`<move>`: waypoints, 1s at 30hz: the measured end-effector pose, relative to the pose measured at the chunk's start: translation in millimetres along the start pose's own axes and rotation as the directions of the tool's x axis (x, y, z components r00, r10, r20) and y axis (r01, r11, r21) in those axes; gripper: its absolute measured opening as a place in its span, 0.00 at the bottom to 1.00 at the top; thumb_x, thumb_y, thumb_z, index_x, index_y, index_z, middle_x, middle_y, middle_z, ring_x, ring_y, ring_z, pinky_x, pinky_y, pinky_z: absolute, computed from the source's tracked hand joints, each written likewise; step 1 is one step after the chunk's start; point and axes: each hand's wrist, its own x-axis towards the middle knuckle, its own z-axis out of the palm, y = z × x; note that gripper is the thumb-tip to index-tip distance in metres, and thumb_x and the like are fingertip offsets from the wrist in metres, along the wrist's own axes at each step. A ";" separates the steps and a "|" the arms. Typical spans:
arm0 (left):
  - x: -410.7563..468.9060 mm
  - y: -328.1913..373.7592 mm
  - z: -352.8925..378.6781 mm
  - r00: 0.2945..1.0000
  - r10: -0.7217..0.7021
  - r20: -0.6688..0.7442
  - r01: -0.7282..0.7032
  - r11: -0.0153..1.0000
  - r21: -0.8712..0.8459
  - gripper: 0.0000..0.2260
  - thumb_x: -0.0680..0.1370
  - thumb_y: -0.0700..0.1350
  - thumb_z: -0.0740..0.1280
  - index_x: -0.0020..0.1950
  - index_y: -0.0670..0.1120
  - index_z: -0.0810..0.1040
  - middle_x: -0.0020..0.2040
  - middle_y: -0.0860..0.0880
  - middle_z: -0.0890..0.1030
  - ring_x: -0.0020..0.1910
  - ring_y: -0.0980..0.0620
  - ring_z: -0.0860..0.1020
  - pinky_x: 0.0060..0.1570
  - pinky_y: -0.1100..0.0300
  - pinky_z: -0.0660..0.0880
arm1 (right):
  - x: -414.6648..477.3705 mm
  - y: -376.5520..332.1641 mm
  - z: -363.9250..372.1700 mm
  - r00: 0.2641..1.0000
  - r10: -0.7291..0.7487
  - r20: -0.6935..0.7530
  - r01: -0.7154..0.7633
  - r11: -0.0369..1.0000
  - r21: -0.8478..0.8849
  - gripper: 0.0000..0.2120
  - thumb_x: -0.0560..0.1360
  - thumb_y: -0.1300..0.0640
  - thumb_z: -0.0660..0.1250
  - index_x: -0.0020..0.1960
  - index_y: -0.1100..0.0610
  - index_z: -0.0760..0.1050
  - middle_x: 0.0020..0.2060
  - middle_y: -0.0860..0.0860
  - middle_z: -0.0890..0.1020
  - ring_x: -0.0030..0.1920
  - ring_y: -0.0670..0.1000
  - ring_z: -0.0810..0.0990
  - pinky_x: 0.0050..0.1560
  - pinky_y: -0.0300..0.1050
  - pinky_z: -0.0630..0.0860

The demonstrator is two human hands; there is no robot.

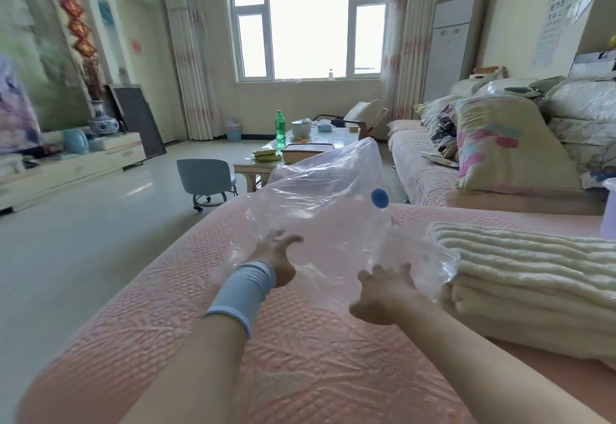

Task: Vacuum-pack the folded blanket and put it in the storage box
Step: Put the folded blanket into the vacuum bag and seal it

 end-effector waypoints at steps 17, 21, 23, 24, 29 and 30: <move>-1.1 -41.3 19.4 0.940 0.073 -0.332 -0.109 0.990 -0.092 0.42 0.66 0.48 0.79 0.73 0.59 0.58 0.65 0.51 0.74 0.61 0.46 0.73 0.63 0.47 0.72 | 29.1 -55.4 -12.7 0.584 0.103 -0.805 0.388 0.836 0.389 0.15 0.76 0.56 0.65 0.62 0.49 0.81 0.59 0.51 0.84 0.51 0.57 0.85 0.50 0.53 0.82; 2.8 -49.3 20.1 0.944 0.077 -0.320 -0.135 0.977 -0.165 0.33 0.73 0.38 0.73 0.73 0.58 0.66 0.66 0.49 0.77 0.60 0.46 0.78 0.62 0.52 0.73 | 24.3 -46.3 -18.7 0.479 0.106 -0.871 0.495 0.787 0.368 0.12 0.77 0.52 0.64 0.56 0.49 0.83 0.52 0.45 0.86 0.43 0.50 0.86 0.42 0.42 0.82; 5.2 -51.5 4.2 0.870 0.146 -0.471 -0.190 0.981 -0.047 0.28 0.73 0.29 0.67 0.68 0.54 0.75 0.60 0.48 0.82 0.54 0.47 0.82 0.61 0.55 0.75 | 22.5 -41.8 -16.5 0.407 0.051 -0.912 0.506 0.818 0.272 0.11 0.77 0.54 0.65 0.56 0.51 0.83 0.50 0.47 0.86 0.40 0.52 0.86 0.39 0.44 0.82; 6.6 -53.0 -7.7 0.803 0.216 -0.555 -0.217 0.974 0.065 0.28 0.71 0.26 0.66 0.65 0.51 0.79 0.57 0.48 0.83 0.51 0.46 0.83 0.59 0.53 0.77 | 22.4 -40.2 -14.3 0.373 -0.001 -0.928 0.503 0.841 0.200 0.11 0.76 0.55 0.67 0.56 0.52 0.83 0.50 0.48 0.86 0.38 0.53 0.85 0.37 0.45 0.82; -10.4 -67.4 -48.4 0.409 0.629 -0.661 -0.226 0.772 0.594 0.20 0.71 0.31 0.62 0.54 0.49 0.85 0.49 0.50 0.85 0.48 0.45 0.81 0.50 0.51 0.76 | 19.0 -55.2 0.2 0.468 -0.234 -0.852 0.458 0.889 0.007 0.21 0.68 0.61 0.72 0.60 0.53 0.80 0.56 0.51 0.84 0.39 0.56 0.85 0.38 0.49 0.82; -18.9 -70.1 -49.1 0.425 0.661 -0.618 -0.231 0.739 0.633 0.21 0.71 0.33 0.59 0.53 0.50 0.85 0.49 0.50 0.85 0.48 0.45 0.81 0.50 0.51 0.75 | 18.3 -62.5 1.5 0.558 -0.265 -0.786 0.432 0.902 0.002 0.23 0.68 0.60 0.71 0.63 0.52 0.77 0.58 0.51 0.82 0.40 0.56 0.85 0.41 0.49 0.81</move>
